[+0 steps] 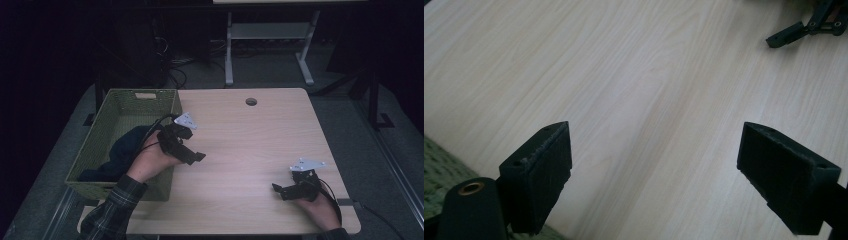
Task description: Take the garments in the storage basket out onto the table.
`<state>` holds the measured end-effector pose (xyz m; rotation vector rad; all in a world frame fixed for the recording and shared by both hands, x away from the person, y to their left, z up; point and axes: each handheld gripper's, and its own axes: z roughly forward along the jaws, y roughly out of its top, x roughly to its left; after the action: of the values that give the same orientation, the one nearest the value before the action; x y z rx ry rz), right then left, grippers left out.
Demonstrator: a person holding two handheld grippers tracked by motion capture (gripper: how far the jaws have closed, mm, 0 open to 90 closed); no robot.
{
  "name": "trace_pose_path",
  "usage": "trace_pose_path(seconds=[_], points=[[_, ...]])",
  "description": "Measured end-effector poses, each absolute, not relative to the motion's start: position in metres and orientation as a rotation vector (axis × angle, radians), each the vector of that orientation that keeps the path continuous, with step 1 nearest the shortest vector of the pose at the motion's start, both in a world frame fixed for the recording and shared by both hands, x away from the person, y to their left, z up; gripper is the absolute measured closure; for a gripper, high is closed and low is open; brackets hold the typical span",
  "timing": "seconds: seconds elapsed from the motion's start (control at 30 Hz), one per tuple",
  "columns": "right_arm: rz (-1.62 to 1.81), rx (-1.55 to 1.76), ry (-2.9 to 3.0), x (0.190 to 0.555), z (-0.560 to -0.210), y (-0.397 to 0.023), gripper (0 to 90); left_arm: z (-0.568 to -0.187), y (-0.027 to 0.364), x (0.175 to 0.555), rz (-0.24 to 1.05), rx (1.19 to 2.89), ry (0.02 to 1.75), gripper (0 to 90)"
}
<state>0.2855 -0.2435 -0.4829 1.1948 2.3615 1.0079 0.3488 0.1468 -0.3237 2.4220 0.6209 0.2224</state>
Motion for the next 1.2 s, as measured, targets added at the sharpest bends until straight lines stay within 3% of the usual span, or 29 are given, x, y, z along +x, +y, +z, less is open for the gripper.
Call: trace_pose_path(seconds=[1.2], points=[[1.004,1.203,2.360,0.286,-0.483,-0.244,2.9,-0.290,0.228,0.356,0.376,2.383,0.811,14.0]])
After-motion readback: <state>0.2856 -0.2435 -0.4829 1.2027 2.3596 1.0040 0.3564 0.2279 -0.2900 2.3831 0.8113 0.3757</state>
